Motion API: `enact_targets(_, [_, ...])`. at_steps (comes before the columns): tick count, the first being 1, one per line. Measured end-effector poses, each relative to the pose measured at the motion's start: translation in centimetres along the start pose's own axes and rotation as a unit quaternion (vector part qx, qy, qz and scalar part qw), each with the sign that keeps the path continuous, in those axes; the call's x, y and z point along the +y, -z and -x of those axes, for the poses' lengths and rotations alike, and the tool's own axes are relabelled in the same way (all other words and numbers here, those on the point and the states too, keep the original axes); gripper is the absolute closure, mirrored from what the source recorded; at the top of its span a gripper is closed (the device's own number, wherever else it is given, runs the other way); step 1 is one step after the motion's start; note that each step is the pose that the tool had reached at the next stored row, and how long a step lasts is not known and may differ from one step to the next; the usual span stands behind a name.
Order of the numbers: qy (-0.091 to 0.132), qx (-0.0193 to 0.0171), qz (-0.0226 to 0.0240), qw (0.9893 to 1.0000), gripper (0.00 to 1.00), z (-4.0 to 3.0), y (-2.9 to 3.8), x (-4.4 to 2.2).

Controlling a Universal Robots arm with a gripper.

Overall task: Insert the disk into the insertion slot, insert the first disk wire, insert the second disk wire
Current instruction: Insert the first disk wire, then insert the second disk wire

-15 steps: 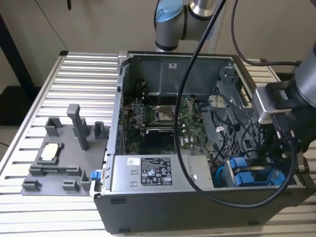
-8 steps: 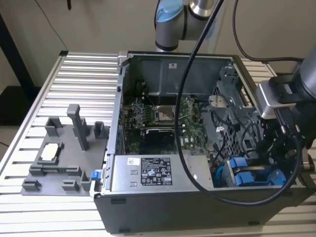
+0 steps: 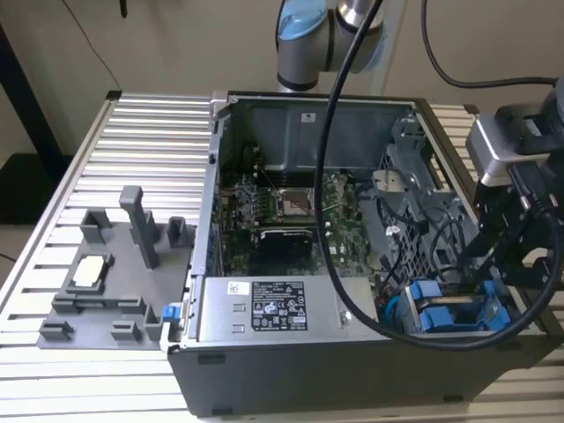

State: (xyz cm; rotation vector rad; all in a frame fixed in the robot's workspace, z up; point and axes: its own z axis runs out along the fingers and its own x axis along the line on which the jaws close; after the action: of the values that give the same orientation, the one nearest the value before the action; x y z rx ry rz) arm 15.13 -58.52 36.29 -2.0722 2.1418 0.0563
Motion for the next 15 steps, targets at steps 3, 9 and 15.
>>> enact_targets(3, [0.0,0.0,0.0006,1.0,0.67,0.15,1.06,-0.04])
enact_targets(9, [0.0,-0.0001,0.0011,1.0,0.67,0.34,2.43,0.04])
enact_targets(15, [0.0,0.0003,0.001,1.0,0.67,0.43,2.44,0.15])
